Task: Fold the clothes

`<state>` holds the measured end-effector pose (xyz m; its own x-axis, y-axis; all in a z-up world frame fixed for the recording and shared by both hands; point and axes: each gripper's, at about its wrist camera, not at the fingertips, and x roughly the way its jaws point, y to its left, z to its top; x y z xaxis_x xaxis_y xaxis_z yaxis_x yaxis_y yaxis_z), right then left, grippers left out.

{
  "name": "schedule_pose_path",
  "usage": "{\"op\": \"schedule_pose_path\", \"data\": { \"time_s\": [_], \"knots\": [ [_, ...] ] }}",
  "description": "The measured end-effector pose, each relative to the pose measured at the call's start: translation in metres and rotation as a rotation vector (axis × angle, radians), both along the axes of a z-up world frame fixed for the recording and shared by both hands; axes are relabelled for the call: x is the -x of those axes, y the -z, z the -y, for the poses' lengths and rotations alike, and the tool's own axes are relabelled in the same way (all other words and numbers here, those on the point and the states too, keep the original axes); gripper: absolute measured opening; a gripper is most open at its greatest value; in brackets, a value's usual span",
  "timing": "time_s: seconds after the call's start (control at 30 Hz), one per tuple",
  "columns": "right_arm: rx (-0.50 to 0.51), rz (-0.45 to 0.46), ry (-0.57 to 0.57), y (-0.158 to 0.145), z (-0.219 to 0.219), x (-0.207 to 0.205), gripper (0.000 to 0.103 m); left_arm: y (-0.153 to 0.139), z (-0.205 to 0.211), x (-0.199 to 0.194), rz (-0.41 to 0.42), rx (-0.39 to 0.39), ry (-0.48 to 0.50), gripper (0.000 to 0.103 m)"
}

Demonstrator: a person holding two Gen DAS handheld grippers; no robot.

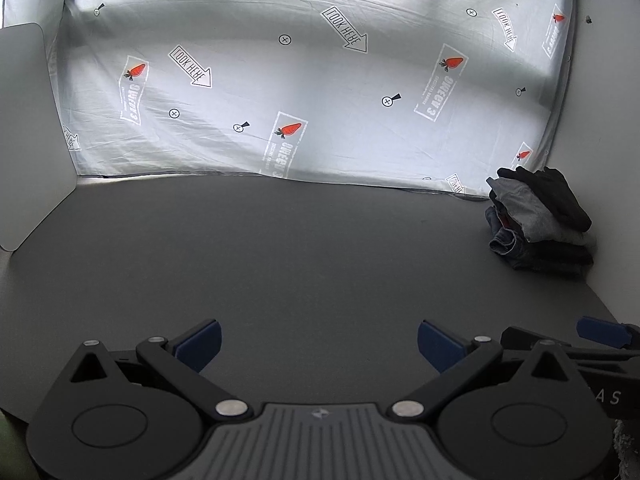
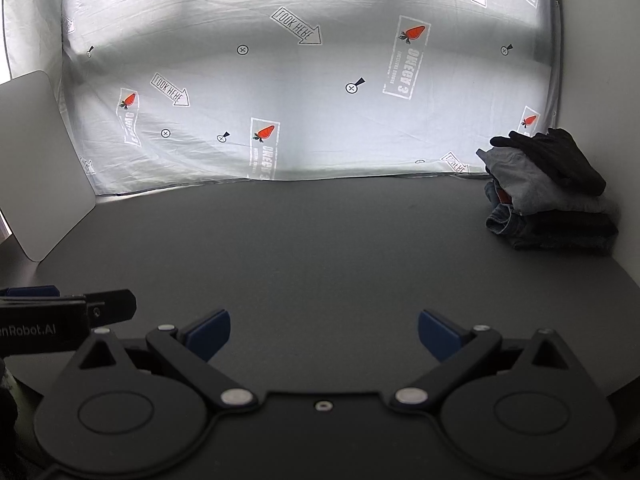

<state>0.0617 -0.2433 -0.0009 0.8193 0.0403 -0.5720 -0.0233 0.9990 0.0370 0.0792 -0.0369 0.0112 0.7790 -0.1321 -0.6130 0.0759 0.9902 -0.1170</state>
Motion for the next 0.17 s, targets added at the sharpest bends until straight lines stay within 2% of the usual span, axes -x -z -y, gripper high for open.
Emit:
{"op": "schedule_pose_path", "data": {
  "time_s": [0.17],
  "knots": [
    [-0.020,-0.014,0.002,0.0033,0.0033,0.0019,0.102,0.0010,0.0045,0.0051,-0.006,-0.006,-0.001,0.103]
  ]
}}
